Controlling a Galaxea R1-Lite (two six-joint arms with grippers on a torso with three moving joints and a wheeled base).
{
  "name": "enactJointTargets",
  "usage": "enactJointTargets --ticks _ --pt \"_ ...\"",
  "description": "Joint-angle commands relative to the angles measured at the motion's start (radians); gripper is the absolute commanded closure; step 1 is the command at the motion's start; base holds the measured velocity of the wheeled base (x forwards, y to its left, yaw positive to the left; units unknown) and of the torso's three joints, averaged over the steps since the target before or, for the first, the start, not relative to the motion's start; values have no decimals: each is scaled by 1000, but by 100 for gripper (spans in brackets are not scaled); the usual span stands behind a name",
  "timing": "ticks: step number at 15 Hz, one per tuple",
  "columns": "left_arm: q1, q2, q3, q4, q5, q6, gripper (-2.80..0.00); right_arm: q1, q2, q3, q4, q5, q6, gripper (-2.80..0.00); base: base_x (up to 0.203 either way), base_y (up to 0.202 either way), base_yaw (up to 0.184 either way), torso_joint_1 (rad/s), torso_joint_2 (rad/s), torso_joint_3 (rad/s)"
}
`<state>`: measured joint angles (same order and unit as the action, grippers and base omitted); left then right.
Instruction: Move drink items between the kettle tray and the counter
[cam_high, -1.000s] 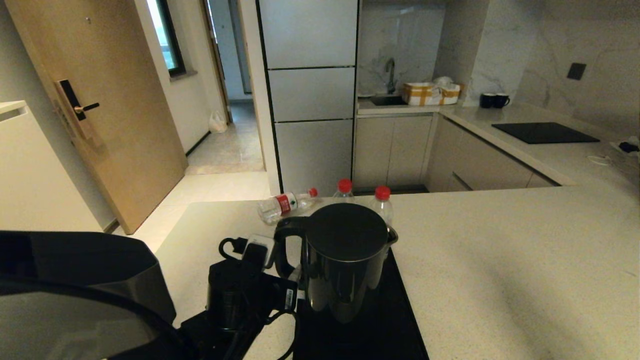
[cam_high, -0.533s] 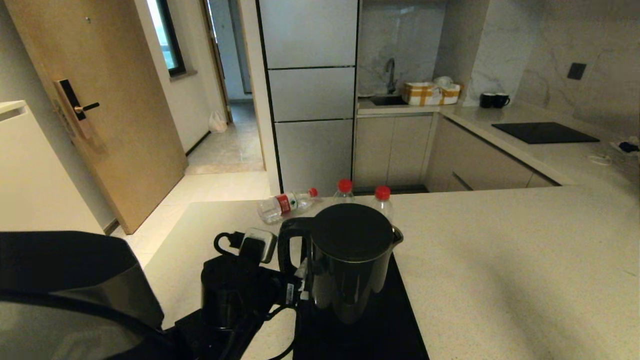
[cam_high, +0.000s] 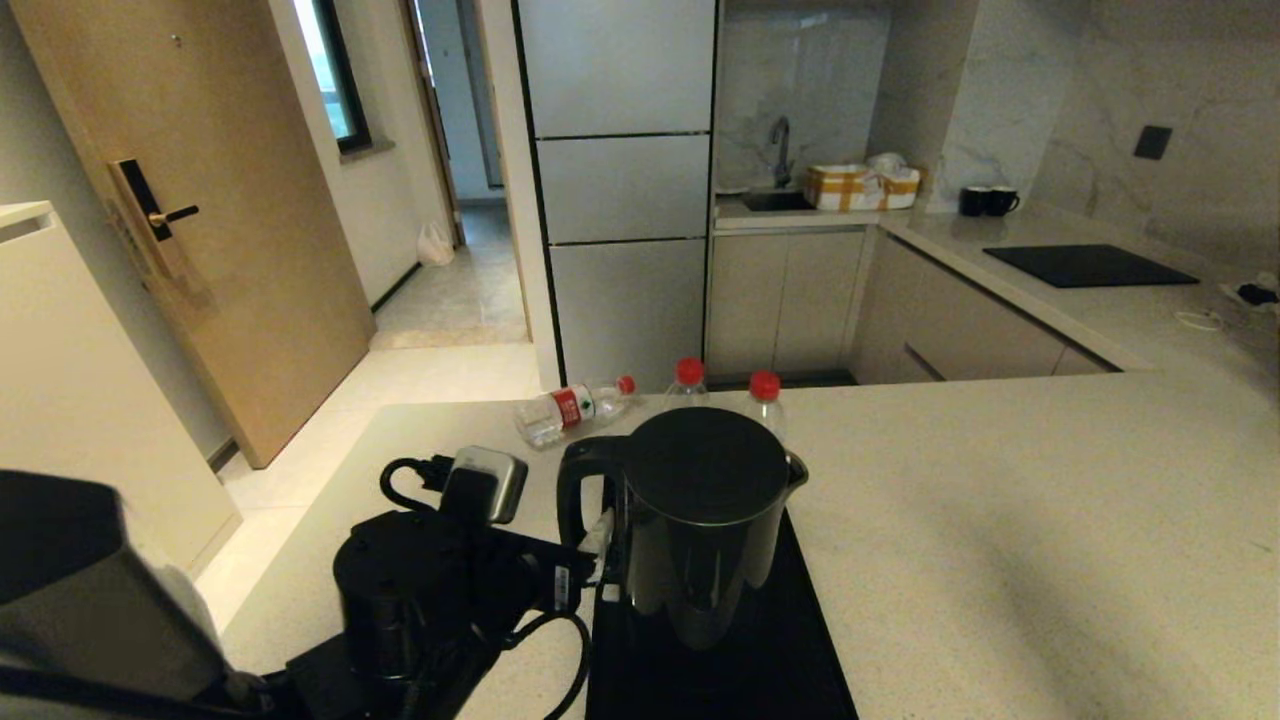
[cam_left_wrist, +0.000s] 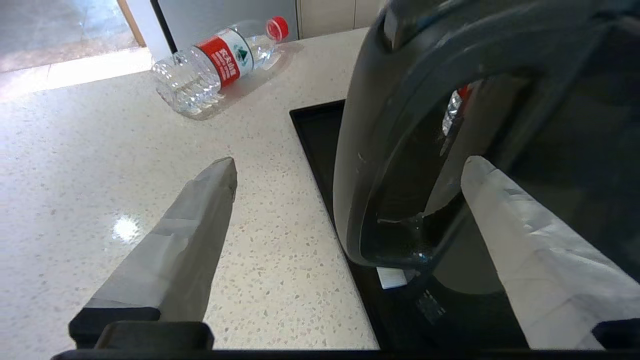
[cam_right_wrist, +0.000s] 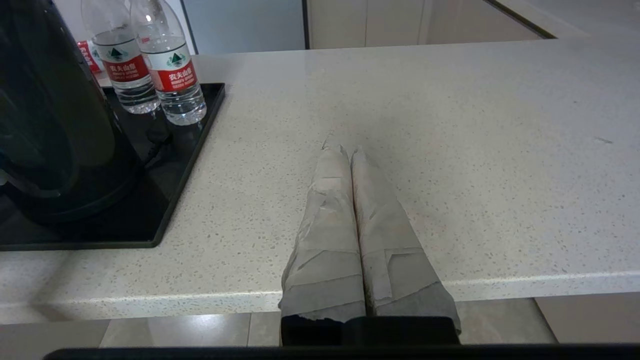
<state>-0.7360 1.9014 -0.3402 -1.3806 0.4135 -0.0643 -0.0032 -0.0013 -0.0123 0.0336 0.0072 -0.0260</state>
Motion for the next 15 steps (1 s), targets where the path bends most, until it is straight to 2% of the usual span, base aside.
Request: enactJointTargets --ticks 1,4,7,9,10,13,15 --pt "-3 -62 18 -3 4 1 -280 0 1 0 0 0 0 0 0 0 0 0 0 0" --pt "-3 -186 29 37 5 41 -280 0 1 0 0 0 0 0 0 0 0 0 0 0" --pt "-1 -282 44 108 15 48 -280 0 1 0 0 0 0 0 0 0 0 0 0 0" --pt "0 -380 85 142 51 50 -280 0 1 0 -1 0 0 0 0 0 0 0 0 0" --pt "1 -432 93 183 85 53 0 0 1 0 0 0 0 0 0 0 0 0 0 0" --pt "23 -614 65 390 138 64 0 0 1 0 0 0 0 0 0 0 0 0 0 0" --pt "70 -783 9 620 146 68 0 0 1 0 -1 0 0 0 0 0 0 0 0 0"
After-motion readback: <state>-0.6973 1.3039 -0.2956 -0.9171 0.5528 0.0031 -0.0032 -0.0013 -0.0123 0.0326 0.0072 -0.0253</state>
